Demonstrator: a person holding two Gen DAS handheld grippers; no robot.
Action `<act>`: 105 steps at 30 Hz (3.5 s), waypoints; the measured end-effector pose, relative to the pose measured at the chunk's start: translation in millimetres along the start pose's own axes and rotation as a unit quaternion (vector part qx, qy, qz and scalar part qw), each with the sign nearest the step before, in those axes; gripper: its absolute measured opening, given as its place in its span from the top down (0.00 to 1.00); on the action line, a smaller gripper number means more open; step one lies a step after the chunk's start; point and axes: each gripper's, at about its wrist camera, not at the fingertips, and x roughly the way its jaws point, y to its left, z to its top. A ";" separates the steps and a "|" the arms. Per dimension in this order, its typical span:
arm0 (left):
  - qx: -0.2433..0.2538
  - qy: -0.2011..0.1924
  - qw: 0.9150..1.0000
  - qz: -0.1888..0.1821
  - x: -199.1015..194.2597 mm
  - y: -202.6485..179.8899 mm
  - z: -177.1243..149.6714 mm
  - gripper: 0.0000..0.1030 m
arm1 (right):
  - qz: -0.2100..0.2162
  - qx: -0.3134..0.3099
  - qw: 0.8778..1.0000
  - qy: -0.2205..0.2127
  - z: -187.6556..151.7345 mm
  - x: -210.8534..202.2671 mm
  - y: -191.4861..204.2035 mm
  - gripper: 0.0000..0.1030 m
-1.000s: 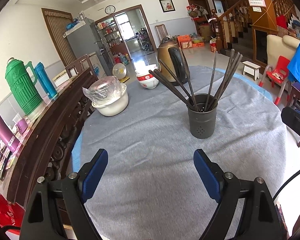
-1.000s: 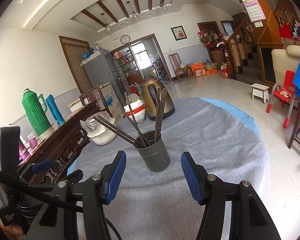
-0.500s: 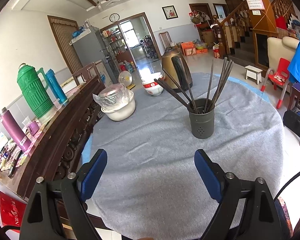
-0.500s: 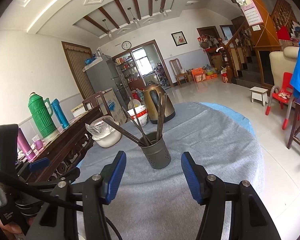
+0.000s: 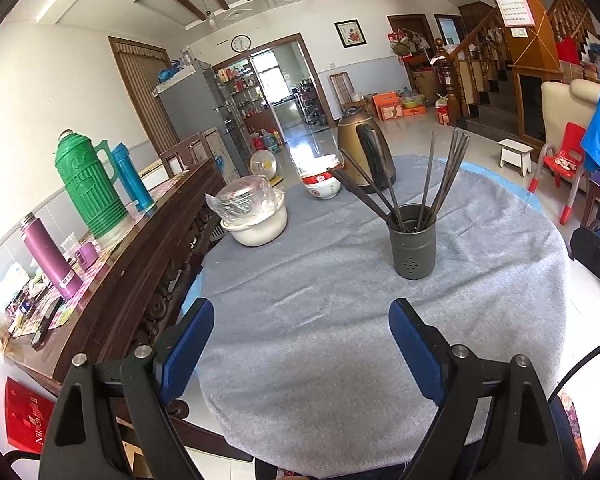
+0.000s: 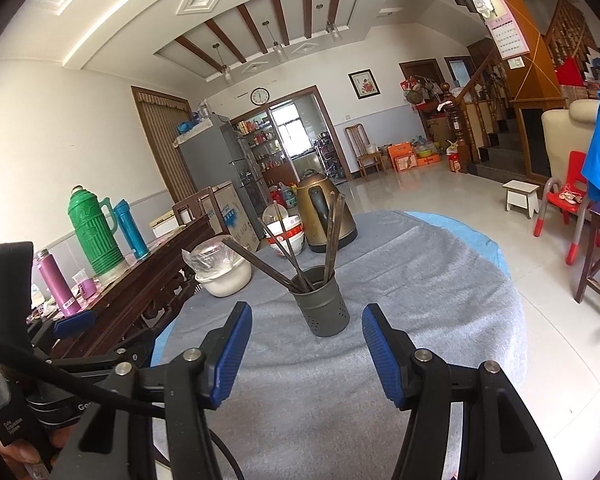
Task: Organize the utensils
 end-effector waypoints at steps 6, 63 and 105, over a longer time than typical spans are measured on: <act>-0.006 -0.011 1.000 0.010 -13.7 10.6 -3.9 0.13 | 0.006 -0.011 1.000 -0.010 0.5 -10.1 9.4 0.40; -0.037 -0.031 0.998 0.033 -37.9 56.5 -19.6 0.13 | 0.018 -0.024 0.999 -0.010 -4.5 -11.5 50.2 0.40; -0.056 -0.025 0.997 0.040 -38.1 70.5 -30.8 0.13 | 0.021 -0.038 0.999 -0.012 -7.5 -10.8 63.6 0.40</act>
